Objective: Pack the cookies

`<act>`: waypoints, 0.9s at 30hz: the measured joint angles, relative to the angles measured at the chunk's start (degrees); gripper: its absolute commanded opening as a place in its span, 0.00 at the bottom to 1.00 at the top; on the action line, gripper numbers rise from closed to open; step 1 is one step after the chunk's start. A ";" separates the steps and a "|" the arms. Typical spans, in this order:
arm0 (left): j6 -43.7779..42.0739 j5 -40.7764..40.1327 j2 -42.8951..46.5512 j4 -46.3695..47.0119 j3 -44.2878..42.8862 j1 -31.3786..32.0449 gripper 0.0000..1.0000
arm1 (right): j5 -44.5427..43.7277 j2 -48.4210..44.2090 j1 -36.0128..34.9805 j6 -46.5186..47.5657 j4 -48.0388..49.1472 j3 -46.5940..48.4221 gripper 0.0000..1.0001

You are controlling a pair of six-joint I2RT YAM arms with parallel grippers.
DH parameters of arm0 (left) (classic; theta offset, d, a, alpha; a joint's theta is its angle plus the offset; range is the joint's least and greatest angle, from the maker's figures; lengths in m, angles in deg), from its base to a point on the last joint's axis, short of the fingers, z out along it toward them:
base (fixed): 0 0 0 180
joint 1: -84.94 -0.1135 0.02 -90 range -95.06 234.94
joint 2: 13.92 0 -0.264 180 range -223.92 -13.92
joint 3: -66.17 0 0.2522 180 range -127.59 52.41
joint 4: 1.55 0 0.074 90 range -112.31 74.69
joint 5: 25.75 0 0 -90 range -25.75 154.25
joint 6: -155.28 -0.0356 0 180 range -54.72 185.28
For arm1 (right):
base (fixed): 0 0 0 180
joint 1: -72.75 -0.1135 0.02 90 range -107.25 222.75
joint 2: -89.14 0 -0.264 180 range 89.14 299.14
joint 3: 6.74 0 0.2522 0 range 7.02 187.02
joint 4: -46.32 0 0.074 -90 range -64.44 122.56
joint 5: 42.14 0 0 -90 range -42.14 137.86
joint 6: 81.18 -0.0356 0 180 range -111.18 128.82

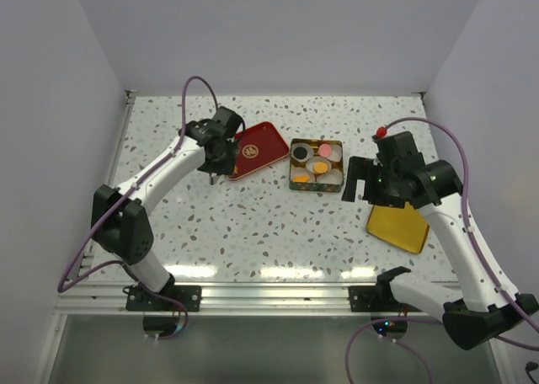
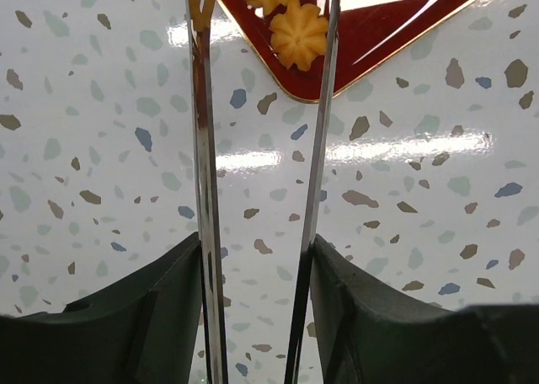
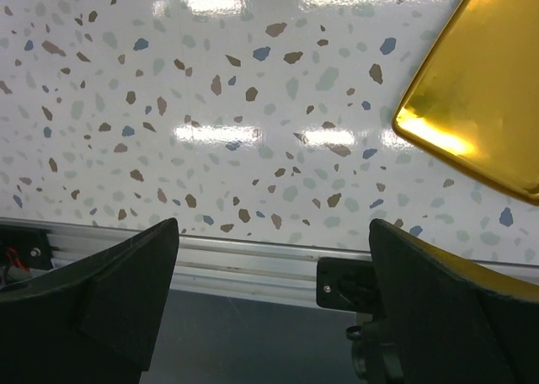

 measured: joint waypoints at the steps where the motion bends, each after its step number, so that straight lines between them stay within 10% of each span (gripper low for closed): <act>1: -0.02 -0.37 0.00 0.07 0.31 -0.07 0.55 | 0.04 0.04 0.00 0.00 0.09 0.00 0.99; 27: -1.11 0.13 -4.33 -0.02 0.55 -0.52 0.51 | 0.83 2.43 0.00 0.52 1.60 -0.52 0.99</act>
